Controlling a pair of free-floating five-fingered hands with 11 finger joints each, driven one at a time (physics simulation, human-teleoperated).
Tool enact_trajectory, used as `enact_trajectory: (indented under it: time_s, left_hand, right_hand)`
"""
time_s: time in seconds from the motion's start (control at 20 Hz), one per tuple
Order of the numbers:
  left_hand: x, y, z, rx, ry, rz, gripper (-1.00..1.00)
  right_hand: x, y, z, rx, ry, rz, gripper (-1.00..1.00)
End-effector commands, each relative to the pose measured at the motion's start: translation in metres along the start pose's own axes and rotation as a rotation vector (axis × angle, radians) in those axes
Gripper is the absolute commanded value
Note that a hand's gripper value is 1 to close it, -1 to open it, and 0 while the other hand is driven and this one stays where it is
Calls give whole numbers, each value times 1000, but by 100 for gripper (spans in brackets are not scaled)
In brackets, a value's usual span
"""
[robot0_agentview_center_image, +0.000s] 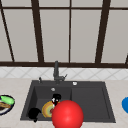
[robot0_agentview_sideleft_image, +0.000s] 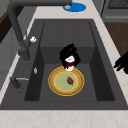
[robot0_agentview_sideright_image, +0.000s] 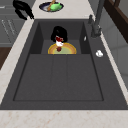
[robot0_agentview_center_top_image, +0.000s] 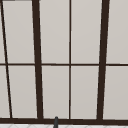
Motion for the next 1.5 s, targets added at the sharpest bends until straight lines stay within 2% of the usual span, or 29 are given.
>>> enact_trajectory:
  time_s: [0.0,0.25,0.75,1.15,1.45]
  left_hand:
    - [0,0,0,0,0,0,0]
    - [0,0,0,0,0,0,0]
    - [0,0,0,0,0,0,0]
    - [0,0,0,0,0,0,0]
    - [0,0,0,0,0,0,0]
  right_hand:
    - [-9,14,-28,0,0,0,100]
    - [-17,32,-50,-4,-14,-20,100]
    - [-30,50,-82,-18,-4,2,100]
    - [-43,76,-119,-7,-19,-28,100]
    - [-41,79,-122,37,-6,-33,100]
